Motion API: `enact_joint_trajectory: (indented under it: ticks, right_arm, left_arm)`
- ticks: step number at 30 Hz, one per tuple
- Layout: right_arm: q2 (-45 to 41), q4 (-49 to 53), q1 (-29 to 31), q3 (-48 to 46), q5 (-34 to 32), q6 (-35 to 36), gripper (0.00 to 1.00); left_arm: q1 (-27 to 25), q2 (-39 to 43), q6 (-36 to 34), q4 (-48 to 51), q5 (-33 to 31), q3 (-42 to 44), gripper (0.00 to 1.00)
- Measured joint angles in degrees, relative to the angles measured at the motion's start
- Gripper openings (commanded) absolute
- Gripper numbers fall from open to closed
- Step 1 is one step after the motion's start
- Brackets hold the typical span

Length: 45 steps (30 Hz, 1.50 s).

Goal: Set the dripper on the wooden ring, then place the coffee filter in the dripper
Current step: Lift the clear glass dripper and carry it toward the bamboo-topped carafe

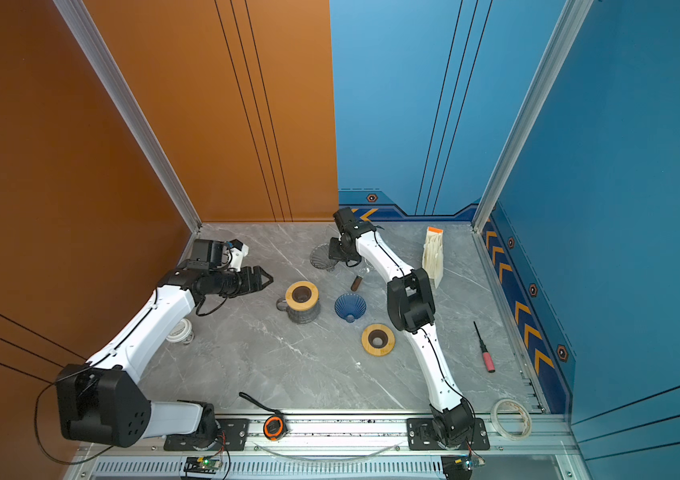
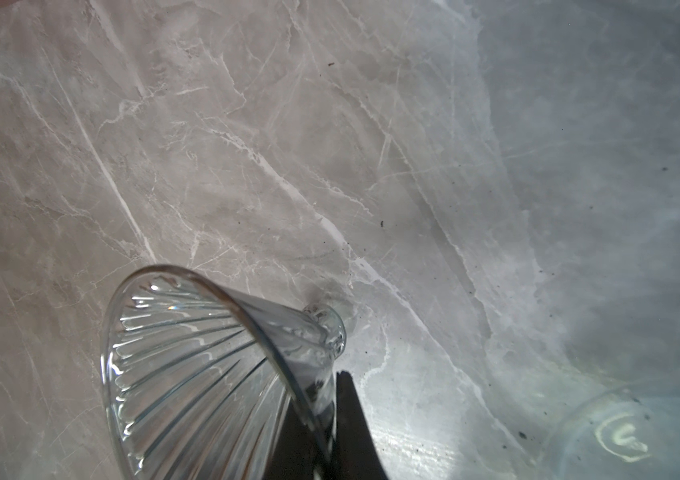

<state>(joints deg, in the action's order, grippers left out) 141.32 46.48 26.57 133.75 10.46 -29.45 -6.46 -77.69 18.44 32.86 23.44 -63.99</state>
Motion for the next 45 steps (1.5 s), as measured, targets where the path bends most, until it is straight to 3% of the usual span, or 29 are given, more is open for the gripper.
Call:
enact_joint_trajectory:
  ticks: [21,33,45]
  right_arm:
    - [-19.2,-1.5,2.2,-13.2,2.2,0.0,0.03]
    - [-32.8,-1.6,5.1,-23.6,4.3,0.1,0.03]
    - [-35.4,-1.6,10.1,-30.1,4.4,0.2,0.03]
  left_arm:
    - [-1.5,1.2,1.0,0.0,0.8,-0.4,0.79]
    - [-2.4,8.6,3.1,0.1,1.6,1.4,0.79]
    - [-3.0,16.9,4.6,2.6,1.6,6.4,0.84]
